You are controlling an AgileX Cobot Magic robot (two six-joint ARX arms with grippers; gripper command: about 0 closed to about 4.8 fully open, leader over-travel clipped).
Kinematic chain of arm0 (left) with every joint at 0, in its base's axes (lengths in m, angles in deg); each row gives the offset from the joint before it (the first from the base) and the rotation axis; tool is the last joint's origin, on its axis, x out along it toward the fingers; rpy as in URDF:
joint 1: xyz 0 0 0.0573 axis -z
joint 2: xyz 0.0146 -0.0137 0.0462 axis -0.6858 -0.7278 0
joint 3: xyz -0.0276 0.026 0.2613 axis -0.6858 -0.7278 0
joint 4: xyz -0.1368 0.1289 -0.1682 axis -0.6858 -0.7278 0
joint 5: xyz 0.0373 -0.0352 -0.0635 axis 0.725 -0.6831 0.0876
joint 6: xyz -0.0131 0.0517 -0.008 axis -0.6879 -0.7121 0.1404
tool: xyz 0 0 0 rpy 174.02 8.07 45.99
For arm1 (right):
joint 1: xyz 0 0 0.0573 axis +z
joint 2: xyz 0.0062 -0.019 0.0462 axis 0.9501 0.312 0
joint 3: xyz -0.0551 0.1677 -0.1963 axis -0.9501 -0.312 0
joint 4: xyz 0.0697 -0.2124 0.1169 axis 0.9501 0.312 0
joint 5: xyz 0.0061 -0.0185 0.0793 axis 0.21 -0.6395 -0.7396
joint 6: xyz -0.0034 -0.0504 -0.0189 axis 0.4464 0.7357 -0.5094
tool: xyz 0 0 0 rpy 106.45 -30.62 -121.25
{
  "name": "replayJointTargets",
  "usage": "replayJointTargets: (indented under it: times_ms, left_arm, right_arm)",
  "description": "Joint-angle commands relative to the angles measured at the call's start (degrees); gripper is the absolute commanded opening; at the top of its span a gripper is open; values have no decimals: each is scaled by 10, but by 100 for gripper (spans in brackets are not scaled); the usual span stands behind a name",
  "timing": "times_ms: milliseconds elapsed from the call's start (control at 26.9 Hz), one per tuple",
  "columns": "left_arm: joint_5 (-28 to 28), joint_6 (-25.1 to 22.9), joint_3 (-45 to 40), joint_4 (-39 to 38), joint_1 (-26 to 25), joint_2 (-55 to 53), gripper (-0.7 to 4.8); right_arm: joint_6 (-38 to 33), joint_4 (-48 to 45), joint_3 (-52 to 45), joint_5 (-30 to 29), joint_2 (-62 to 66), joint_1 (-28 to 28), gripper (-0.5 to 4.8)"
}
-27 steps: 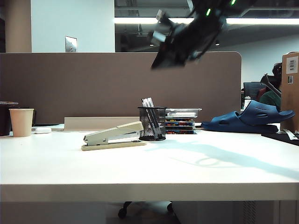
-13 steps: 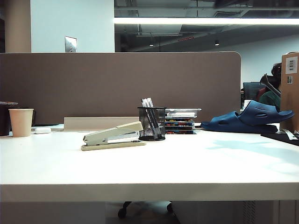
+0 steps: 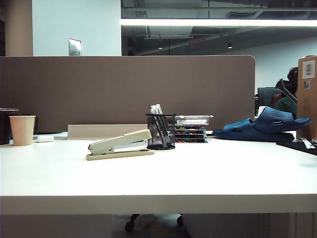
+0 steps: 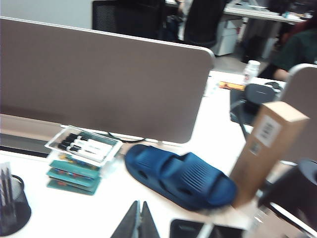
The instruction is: Press the stapler down.
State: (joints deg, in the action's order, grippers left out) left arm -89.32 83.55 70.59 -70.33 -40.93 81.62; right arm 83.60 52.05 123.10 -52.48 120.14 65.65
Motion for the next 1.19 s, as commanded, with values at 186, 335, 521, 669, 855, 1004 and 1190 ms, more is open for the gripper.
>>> replayJointTargets:
  times_ms: [186,335,521,669,855,1004,1190]
  left_arm:
    - [-8,2,1,38,0,0,-6]
    - [-43,2,1,59,0,0,-6]
    - [-69,2,1,65,0,0,-6]
    - [-70,2,1,65,0,0,-6]
    - [-70,2,1,65,0,0,-6]
    - [-70,2,1,65,0,0,-6]
    - [-70,2,1,65,0,0,-6]
  right_arm:
    - [0,6,-90,0,-115,-16,-9]
    - [-12,-12,-168,0,-181,-15,-9]
    - [-23,-17,-296,0,-281,-15,-9]
    - [-35,-28,-370,-21,-341,-14,-9]
    - [-53,-40,-442,-26,-409,2,-9]
    - [-54,-40,-482,-23,-455,30,-9]
    - [-54,-43,-501,-20,-478,51,-9]
